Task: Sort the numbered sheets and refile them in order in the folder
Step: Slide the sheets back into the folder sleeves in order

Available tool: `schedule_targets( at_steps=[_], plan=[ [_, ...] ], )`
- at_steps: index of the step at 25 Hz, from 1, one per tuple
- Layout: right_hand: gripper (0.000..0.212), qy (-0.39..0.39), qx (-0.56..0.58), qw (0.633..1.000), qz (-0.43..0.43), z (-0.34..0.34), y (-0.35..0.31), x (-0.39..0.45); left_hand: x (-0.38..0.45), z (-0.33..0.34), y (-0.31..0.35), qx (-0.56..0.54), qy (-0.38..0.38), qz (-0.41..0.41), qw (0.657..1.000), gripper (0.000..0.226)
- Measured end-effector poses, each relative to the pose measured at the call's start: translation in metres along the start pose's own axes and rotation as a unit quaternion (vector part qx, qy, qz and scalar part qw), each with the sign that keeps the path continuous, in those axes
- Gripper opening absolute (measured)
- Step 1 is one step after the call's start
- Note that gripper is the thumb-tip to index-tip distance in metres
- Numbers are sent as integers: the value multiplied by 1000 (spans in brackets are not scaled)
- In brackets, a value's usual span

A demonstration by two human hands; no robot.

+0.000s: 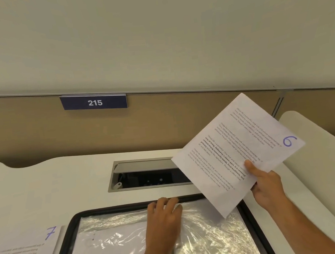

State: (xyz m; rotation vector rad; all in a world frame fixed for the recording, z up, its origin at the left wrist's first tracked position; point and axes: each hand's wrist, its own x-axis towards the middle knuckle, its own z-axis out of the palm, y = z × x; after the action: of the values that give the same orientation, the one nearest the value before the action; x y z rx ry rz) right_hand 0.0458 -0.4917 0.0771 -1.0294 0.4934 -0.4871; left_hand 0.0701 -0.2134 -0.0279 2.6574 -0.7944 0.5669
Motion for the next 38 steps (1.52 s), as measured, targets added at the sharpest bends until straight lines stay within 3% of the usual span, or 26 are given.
schedule_targets(
  at_steps=[10,15,19,23,33,36,38],
  plan=[
    [27,0,8,1000,0,11,12,1,-3,7,-5,-7,47,15,999,34],
    [36,6,14,1000,-2,16,14,0,-2,2,0,-13,16,7,1000,40],
    [48,-15,9,1000,-9,23,16,-2,-1,1,0,-11,24,8,1000,29],
    [40,-44,11,998,-35,34,17,1,1,1,0,-11,43,19,999,10],
    [50,6,3,998,-69,56,40,9,1,4,-1,-20,43,1,999,12],
    [40,-22,-14,997,-68,52,41,11,1,3,-1,-16,45,6,999,14],
    [46,-61,-43,995,-63,43,43,10,1,3,-1,-6,47,11,999,15]
  ],
)
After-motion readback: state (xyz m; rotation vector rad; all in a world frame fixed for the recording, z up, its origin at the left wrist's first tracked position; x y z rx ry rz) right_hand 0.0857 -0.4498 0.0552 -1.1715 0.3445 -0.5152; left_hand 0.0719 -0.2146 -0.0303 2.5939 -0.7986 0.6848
